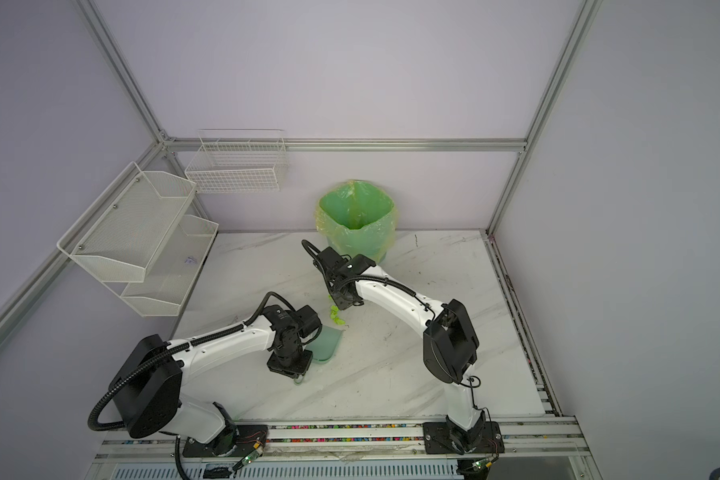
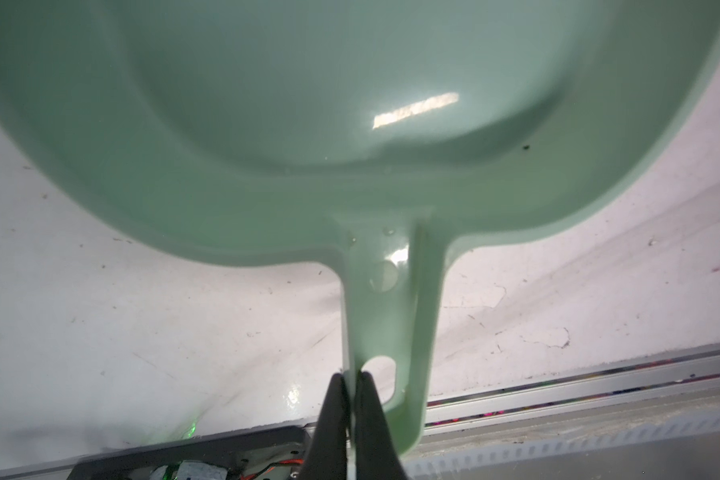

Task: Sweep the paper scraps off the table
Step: 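Slide the dustpan beside the scraps with the left gripper while right brush follows, then sweep the scraps into the dustpan with the right gripper's brush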

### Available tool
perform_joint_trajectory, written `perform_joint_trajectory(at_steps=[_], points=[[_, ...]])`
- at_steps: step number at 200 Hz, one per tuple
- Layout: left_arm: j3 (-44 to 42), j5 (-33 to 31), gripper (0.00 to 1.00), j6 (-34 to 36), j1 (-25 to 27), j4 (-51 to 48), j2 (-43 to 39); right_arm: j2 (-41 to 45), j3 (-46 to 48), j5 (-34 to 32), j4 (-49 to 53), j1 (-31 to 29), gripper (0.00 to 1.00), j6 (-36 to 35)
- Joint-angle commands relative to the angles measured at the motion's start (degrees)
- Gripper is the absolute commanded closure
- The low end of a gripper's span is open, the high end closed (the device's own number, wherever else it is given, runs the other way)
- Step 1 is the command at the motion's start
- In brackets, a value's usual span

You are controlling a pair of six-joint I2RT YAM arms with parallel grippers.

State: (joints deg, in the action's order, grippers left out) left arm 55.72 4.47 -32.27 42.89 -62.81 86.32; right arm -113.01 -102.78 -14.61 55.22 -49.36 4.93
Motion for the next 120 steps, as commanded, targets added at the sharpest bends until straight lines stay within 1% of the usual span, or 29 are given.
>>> perform_joint_trajectory(at_steps=[1, 10, 24, 36, 63, 68, 91, 120], points=[[3.2, -0.9, 1.0, 0.4, 0.2, 1.1, 0.0, -0.8, -1.4, -0.4, 1.8, -2.6, 1.0, -1.9], [3.3, -0.8, 1.0, 0.5, 0.2, 1.2, 0.1, -0.4, -2.0, 1.8, 3.8, -3.7, 1.0, -1.4], [3.4, -0.7, 1.0, 0.8, 0.0, 1.3, 0.2, 1.9, -1.8, 6.9, 3.0, -5.2, 1.0, -0.5], [3.3, -0.4, 1.0, 0.8, -0.1, 1.3, 0.1, 4.4, -1.1, 10.0, 2.5, -6.1, 1.0, 0.9], [2.2, 0.9, 1.0, 1.4, -1.0, 1.3, -0.2, 10.5, 2.2, 13.2, 2.5, -6.4, 1.0, 4.0], [2.0, 0.9, 1.0, 1.5, -1.3, 1.2, -0.2, 11.6, 3.0, 13.7, 0.7, -6.4, 1.0, 4.4], [1.3, 1.7, 1.0, 2.2, -2.7, 0.9, -1.2, 15.0, 5.6, 14.3, -0.2, -6.4, 1.0, 6.9], [1.4, 3.5, 1.0, 2.6, -3.9, 0.0, -2.6, 15.3, 5.7, 8.7, 0.5, -6.2, 1.0, 9.2]])
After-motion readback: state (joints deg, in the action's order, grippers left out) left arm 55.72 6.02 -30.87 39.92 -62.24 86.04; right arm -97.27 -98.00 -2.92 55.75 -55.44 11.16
